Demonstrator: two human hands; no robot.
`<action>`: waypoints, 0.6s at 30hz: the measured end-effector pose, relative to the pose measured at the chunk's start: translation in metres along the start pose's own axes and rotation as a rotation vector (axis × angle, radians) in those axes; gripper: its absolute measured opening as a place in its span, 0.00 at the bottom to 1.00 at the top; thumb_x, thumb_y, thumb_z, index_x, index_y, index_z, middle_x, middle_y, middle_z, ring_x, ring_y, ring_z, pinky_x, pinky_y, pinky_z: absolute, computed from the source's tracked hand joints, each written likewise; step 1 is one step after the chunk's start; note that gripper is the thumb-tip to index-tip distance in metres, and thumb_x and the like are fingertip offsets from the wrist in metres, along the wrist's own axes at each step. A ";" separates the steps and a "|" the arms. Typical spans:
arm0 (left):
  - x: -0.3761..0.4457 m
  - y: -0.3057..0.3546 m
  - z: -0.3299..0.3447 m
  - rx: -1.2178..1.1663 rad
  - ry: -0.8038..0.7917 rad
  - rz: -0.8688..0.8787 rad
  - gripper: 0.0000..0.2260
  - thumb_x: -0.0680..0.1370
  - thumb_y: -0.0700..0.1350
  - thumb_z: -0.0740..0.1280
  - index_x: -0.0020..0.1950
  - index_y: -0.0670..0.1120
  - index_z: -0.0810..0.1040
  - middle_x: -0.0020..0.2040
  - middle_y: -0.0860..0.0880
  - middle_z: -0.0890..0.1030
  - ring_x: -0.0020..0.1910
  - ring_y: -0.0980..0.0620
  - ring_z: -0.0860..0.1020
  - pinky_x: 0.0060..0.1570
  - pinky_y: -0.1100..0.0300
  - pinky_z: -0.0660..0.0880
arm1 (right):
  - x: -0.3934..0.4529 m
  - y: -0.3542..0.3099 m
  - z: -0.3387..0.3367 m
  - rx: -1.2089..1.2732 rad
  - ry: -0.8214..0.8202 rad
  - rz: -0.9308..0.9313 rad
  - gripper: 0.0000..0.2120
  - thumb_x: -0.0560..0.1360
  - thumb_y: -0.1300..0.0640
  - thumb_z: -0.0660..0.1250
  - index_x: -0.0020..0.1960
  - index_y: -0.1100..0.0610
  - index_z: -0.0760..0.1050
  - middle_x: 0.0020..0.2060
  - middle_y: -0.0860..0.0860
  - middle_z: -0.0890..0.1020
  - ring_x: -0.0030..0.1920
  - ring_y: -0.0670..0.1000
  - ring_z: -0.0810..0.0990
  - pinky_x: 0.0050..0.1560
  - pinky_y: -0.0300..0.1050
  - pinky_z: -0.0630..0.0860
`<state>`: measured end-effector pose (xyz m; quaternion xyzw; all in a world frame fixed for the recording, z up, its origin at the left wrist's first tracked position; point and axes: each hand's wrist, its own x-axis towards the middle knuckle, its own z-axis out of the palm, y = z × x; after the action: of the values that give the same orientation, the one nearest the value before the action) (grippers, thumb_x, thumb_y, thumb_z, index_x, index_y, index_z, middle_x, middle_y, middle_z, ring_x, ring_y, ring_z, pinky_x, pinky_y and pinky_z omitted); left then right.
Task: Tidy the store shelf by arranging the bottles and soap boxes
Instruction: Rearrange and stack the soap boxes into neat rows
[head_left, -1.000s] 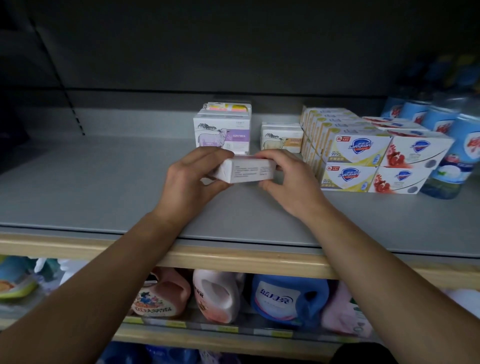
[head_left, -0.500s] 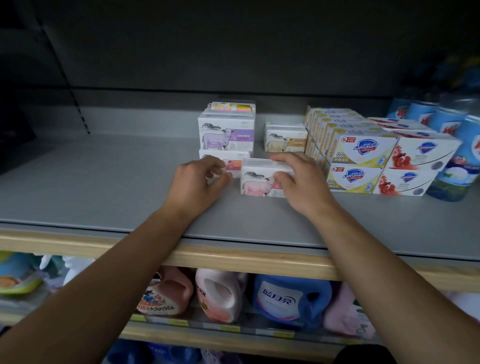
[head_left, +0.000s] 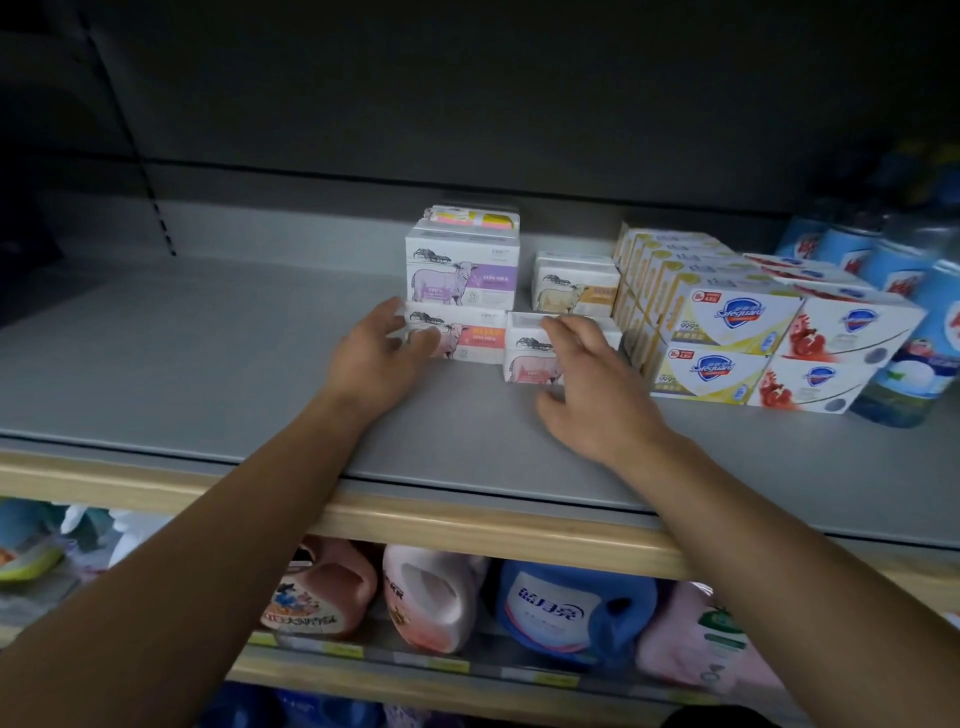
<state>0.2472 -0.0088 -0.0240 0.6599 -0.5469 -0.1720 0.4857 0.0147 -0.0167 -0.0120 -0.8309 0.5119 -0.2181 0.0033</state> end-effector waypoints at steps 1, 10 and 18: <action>0.000 -0.001 0.000 0.028 -0.003 0.032 0.15 0.76 0.49 0.69 0.62 0.59 0.75 0.47 0.70 0.77 0.53 0.56 0.80 0.51 0.66 0.71 | 0.006 0.004 0.001 0.014 -0.018 0.016 0.35 0.75 0.55 0.64 0.79 0.53 0.54 0.76 0.45 0.55 0.71 0.55 0.66 0.69 0.50 0.69; 0.000 -0.006 0.003 -0.043 0.004 0.063 0.17 0.73 0.52 0.71 0.59 0.63 0.72 0.45 0.70 0.76 0.45 0.60 0.80 0.46 0.69 0.72 | 0.069 0.038 0.016 -0.013 -0.079 0.167 0.42 0.71 0.52 0.67 0.80 0.49 0.50 0.77 0.45 0.54 0.72 0.61 0.59 0.74 0.54 0.59; 0.002 -0.003 0.002 -0.034 0.018 0.037 0.29 0.65 0.60 0.66 0.66 0.58 0.72 0.48 0.62 0.77 0.50 0.54 0.80 0.55 0.61 0.74 | 0.113 0.056 0.037 0.033 -0.039 0.266 0.44 0.72 0.51 0.69 0.80 0.49 0.48 0.78 0.46 0.51 0.74 0.63 0.56 0.75 0.52 0.56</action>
<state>0.2480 -0.0118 -0.0266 0.6428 -0.5517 -0.1664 0.5047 0.0242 -0.1476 -0.0180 -0.7598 0.6135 -0.2078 0.0558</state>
